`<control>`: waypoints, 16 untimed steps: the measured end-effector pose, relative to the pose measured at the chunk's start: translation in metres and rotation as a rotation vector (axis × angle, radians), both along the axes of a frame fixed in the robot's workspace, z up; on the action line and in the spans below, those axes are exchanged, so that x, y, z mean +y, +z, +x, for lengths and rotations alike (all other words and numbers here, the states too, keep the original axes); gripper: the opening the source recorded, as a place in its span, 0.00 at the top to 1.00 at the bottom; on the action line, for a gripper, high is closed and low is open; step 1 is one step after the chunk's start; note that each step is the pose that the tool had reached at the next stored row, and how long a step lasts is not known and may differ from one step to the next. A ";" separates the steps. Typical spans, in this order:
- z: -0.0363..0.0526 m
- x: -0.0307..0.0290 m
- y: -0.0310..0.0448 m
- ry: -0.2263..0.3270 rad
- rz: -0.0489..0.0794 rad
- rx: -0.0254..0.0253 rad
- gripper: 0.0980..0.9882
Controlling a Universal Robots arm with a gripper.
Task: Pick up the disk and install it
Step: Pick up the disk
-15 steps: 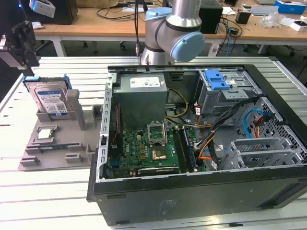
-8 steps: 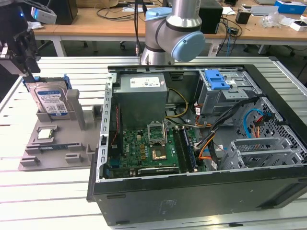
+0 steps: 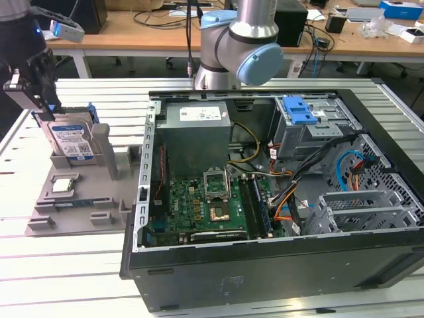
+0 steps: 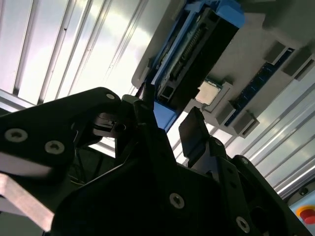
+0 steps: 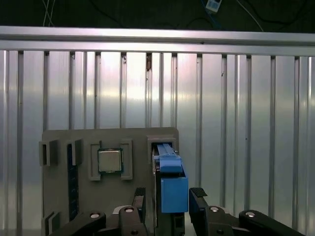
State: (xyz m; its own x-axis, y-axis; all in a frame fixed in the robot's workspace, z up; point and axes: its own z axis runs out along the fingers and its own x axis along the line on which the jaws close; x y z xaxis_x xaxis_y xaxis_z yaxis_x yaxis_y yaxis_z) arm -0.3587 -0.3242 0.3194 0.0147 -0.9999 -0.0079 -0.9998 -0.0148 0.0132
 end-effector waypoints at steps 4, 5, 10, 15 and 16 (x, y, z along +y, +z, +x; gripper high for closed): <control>0.0007 0.0009 -0.0118 0.008 -0.005 0.0001 0.57; 0.0007 0.0011 -0.0136 0.009 -0.005 0.0000 0.57; 0.0008 0.0024 -0.0252 0.014 -0.005 0.0000 0.57; 0.0008 0.0024 -0.0277 0.014 -0.005 0.0003 0.57; 0.0008 0.0024 -0.0277 0.014 -0.005 0.0001 0.57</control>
